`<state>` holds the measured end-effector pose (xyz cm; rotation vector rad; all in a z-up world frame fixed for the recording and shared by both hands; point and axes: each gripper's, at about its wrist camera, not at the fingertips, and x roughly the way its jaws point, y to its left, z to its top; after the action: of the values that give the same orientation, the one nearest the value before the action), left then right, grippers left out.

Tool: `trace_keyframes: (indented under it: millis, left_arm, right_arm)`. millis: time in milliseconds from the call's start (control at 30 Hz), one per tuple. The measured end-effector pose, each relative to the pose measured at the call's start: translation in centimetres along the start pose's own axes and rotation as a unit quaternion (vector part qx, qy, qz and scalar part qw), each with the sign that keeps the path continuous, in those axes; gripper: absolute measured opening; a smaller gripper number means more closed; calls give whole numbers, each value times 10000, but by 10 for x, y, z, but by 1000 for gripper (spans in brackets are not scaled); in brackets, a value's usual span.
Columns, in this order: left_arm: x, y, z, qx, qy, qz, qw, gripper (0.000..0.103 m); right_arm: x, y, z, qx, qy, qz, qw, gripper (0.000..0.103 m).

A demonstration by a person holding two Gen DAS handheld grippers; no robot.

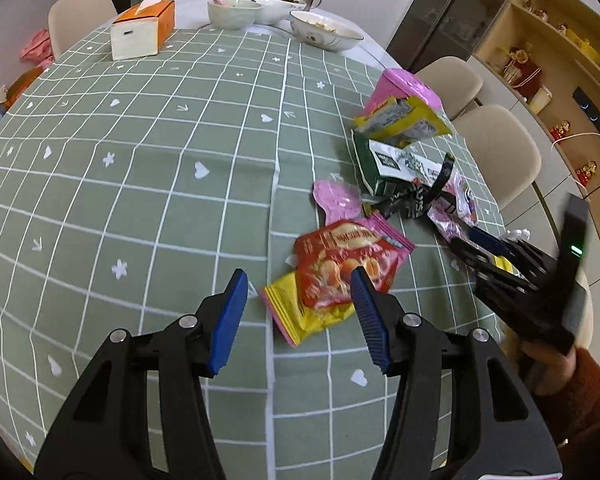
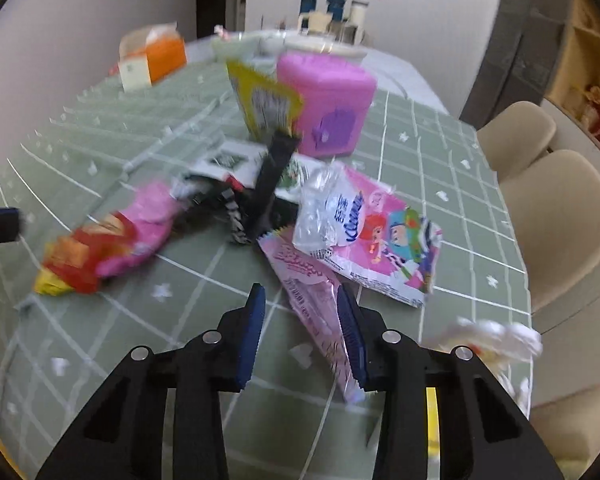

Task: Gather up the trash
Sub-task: 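Move both tools back to the table and approach the pink candy wrapper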

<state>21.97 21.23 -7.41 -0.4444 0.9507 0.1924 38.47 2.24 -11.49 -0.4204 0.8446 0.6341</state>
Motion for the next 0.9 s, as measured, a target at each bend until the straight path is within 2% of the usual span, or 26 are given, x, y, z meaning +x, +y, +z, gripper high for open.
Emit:
trace_keyframes:
  millis: [167,333,400,433,500,567,633,700,767,900]
  left_arm:
    - [4,-4,-8,80,84,-20,9999,51]
    - [24,-10,-2,300,85,-82,9995,51]
    - [35,-13,5,352,72,-88,9993,51]
    - [40,-14,9,408,76,-68,9991,51]
    - [55,-18,15,554,149,-32,9983,51]
    - [68,-20,18,624,161,-34,9979,51]
    - [72,-24,19,577,186,-68,9981,39]
    - [69,-30,21,414,257,-51,9988,13]
    - [61,-38,23,304,310,-94,9990,7]
    - [40,-48,19,254,240,-513,9981,6]
  right_arm:
    - [8,1,-4,-139,129,348,9992,36]
    - [-8,0,-31,299,161,1064,9937,36]
    - [-18,-5,-42,556,164,1531,9865,36]
    - [-24,-7,-46,603,127,1622,9848,36]
    - [-38,-12,-52,568,-122,1616,9852,36]
    - [-51,-17,-54,466,-370,1438,9878,36]
    - [-57,-21,-55,422,-465,1312,9894,36]
    - [-63,-26,-57,435,-479,1240,9902,36]
    - [-64,-29,-57,492,-401,1300,9895,36]
    - [-61,-24,-48,450,-236,1350,9895,36]
